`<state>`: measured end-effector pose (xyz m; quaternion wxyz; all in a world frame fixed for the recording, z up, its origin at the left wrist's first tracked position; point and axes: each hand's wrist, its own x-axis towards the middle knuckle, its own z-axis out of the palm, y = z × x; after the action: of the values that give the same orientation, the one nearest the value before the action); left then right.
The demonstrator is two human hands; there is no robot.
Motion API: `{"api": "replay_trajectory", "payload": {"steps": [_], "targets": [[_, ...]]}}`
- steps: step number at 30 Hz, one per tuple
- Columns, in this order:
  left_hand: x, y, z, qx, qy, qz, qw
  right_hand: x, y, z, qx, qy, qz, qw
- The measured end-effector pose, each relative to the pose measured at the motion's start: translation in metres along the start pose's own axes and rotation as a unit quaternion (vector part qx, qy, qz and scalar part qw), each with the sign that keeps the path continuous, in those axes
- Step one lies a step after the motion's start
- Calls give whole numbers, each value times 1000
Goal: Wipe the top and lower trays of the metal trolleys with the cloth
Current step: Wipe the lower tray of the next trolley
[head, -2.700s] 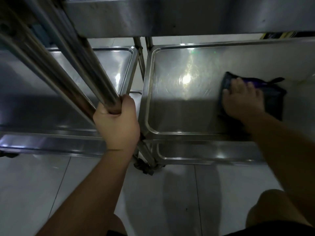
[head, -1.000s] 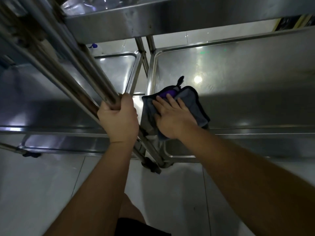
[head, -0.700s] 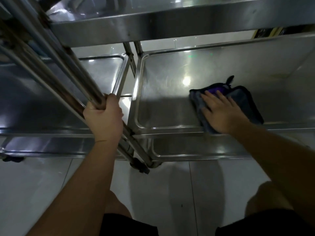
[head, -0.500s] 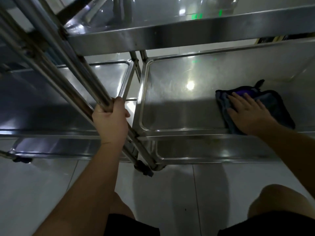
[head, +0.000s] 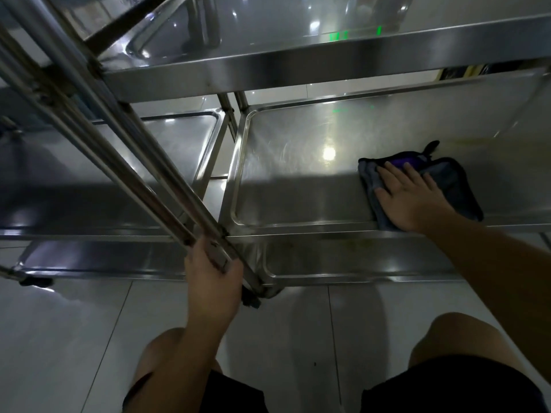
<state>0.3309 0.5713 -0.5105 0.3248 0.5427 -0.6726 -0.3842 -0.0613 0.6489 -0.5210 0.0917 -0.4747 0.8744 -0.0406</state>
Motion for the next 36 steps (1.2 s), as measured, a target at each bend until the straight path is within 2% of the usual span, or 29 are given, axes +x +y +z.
{"api": "replay_trajectory", "payload": {"steps": [1, 4, 6, 10, 15, 18, 21, 24, 28, 31, 36], "targets": [[-9, -3, 7, 9, -14, -33, 999, 0, 0, 0, 1, 0, -1, 1000], [-26, 2, 35, -8, -117, -115, 986, 0, 0, 0, 6, 5, -4, 1000], [-25, 16, 54, 53, -166, -99, 980, 1, 0, 0, 10, 8, -7, 1000], [-7, 56, 91, 84, -197, -11, 977, 1, 1, 2, 21, 13, -16, 1000], [15, 103, 136, 137, -200, 131, 961, 1, 1, 5, 21, 29, -19, 999], [27, 120, 161, 171, -159, 226, 946, 1, 2, 5, 23, 30, -22, 999], [39, 130, 184, 212, -126, 285, 926, 0, 1, 5, 27, 35, -22, 999], [51, 130, 201, 271, -120, 291, 910, -2, -2, 4, 34, 30, -20, 999], [59, 115, 217, 316, -185, 243, 898, -3, 0, 1, 51, 22, -26, 998], [66, 105, 221, 336, -211, 237, 887, -5, 6, 0, 55, 19, -47, 997], [69, 101, 221, 370, -203, 245, 873, -2, 52, -7, 44, 28, -51, 997]]}}
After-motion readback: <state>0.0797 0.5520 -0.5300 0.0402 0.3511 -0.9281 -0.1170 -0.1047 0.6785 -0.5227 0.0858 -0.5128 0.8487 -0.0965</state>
